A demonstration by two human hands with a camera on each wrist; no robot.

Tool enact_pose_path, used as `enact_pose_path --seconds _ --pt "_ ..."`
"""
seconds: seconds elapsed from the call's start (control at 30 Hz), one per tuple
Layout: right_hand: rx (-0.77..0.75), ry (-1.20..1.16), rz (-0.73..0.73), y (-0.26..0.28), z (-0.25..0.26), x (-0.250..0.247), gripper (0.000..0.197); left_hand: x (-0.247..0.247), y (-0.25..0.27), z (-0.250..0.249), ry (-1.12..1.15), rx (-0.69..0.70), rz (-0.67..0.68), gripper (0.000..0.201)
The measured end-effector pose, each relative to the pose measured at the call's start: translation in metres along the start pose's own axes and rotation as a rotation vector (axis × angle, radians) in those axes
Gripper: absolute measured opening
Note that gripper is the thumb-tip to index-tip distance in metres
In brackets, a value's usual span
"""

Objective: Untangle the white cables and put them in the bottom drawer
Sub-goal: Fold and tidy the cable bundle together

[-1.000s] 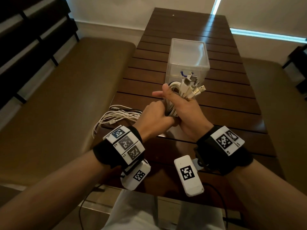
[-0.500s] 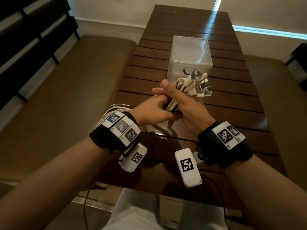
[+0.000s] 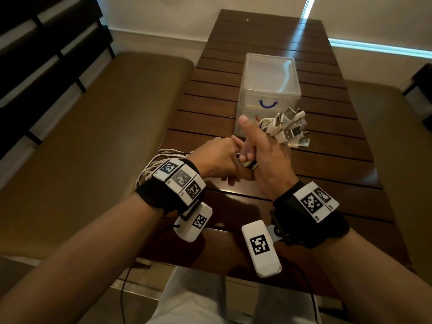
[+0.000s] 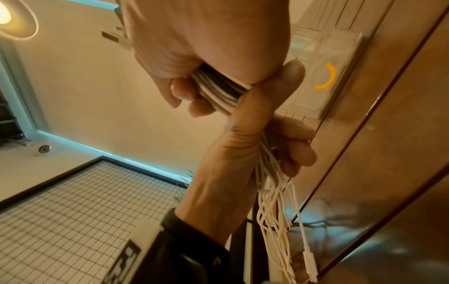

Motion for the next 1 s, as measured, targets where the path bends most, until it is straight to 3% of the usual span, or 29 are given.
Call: enact_pose_path --seconds 0.07,0.17,0.27,0.37,0.53,0.7,0.8,0.87,1.0 --pt "-0.024 -0.048 0.004 0.000 0.002 0.003 0.060 -0.006 0.000 0.007 -0.153 -0.029 -0.068 0.018" --pt "0.004 -0.130 0.048 -0.004 0.001 0.006 0.055 -0.013 0.002 0.016 -0.369 -0.046 -0.192 0.039" --pt "0.069 -0.214 0.042 -0.009 -0.001 0.002 0.055 -0.012 0.010 0.025 -0.349 -0.026 -0.075 0.043" --pt "0.077 -0.260 -0.004 -0.015 0.002 -0.008 0.056 -0.027 0.020 0.057 -0.369 -0.088 0.033 0.030" --pt "0.124 -0.213 -0.008 -0.020 -0.004 -0.003 0.059 -0.063 0.042 0.116 -0.418 -0.235 0.023 0.033" --pt "0.088 -0.203 0.103 -0.015 -0.011 0.007 0.056 -0.092 0.068 0.155 -0.572 -0.384 0.023 0.040" --pt "0.080 -0.224 0.106 -0.014 -0.009 0.003 0.055 -0.113 0.092 0.189 -0.662 -0.521 -0.024 0.053" --pt "0.078 -0.212 0.100 -0.013 -0.005 0.002 0.055 -0.122 0.107 0.202 -0.578 -0.567 -0.053 0.048" --pt "0.052 0.041 0.016 -0.009 0.008 -0.004 0.056 -0.138 0.109 0.175 -0.452 -0.415 -0.263 0.037"
Point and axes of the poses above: each hand's wrist, its own y-axis away from the middle knuckle, its own x-axis out of the palm, z = x × y, the point moved 6 cm from there along -y, towards the middle knuckle, and after that the axes turned 7 degrees about x, right-handed, at the moved point
